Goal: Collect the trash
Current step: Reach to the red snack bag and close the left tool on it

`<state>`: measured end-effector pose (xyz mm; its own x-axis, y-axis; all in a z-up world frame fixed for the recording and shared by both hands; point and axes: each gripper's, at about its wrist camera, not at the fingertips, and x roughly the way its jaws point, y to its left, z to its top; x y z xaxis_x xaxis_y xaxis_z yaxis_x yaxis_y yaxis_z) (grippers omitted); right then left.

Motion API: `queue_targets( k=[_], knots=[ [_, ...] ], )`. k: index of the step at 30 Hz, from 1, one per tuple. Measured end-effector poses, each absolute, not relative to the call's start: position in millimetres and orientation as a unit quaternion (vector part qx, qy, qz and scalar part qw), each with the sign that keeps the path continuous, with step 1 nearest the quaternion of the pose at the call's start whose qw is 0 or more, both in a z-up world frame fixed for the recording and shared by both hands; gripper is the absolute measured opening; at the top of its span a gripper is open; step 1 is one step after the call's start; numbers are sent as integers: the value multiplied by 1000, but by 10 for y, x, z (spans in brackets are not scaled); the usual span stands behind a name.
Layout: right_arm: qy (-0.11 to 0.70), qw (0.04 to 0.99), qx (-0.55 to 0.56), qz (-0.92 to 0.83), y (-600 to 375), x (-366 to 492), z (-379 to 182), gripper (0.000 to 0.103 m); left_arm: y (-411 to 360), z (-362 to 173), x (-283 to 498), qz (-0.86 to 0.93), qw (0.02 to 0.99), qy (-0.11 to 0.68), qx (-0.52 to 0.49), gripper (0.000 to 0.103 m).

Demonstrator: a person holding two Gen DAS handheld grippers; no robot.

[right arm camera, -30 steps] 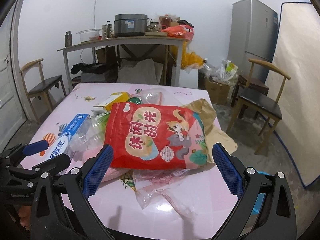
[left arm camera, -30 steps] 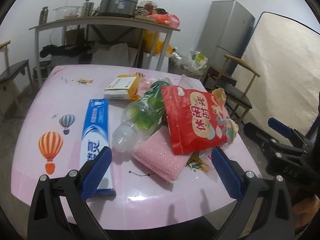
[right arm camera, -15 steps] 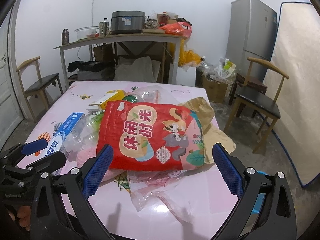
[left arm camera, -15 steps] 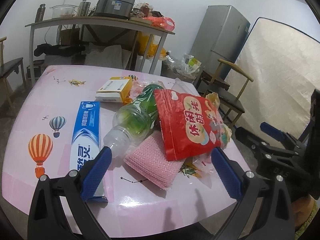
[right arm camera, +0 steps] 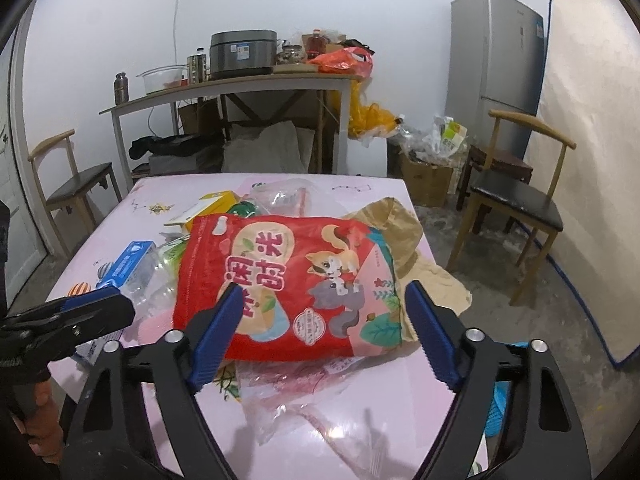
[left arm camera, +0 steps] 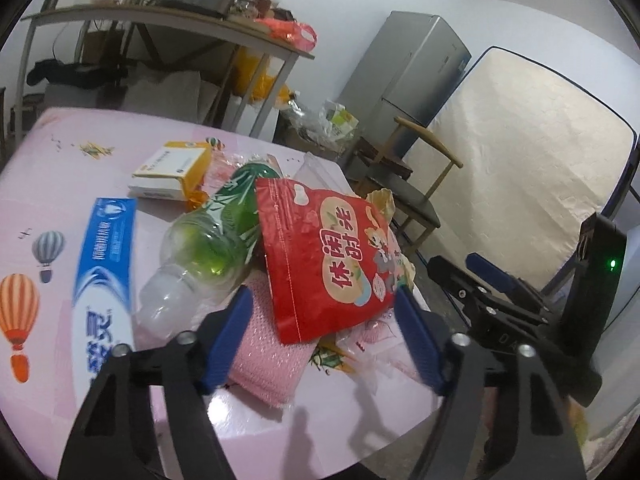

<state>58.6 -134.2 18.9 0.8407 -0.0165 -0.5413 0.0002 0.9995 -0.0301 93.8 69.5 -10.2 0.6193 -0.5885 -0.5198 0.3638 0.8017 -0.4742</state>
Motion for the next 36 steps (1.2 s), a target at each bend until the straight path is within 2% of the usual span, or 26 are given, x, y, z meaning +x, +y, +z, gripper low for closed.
queue_targets(
  k=[2, 5, 13, 17, 20, 26, 36],
  knots=[
    [285, 958, -8, -1, -1383, 662, 152, 69, 679, -148, 1061, -267, 878, 356, -176, 61],
    [292, 956, 1, 4, -1430, 769, 83, 62, 686, -198, 1237, -264, 869, 372, -193, 57],
    [324, 946, 21, 20, -1522, 1010, -143, 42, 650, -306, 1515, -279, 839, 412, -219, 54],
    [335, 941, 28, 31, -1541, 1061, -212, 36, 663, -343, 1563, -304, 818, 420, -250, 50],
    [341, 939, 30, 39, -1527, 1073, -253, 34, 693, -360, 1571, -325, 803, 418, -275, 50],
    [350, 935, 30, 51, -1501, 1075, -302, 31, 625, -416, 1628, -289, 804, 452, -255, 48],
    [356, 931, 37, 68, -1497, 1102, -345, 28, 602, -410, 1684, -329, 784, 442, -286, 48]
  ],
)
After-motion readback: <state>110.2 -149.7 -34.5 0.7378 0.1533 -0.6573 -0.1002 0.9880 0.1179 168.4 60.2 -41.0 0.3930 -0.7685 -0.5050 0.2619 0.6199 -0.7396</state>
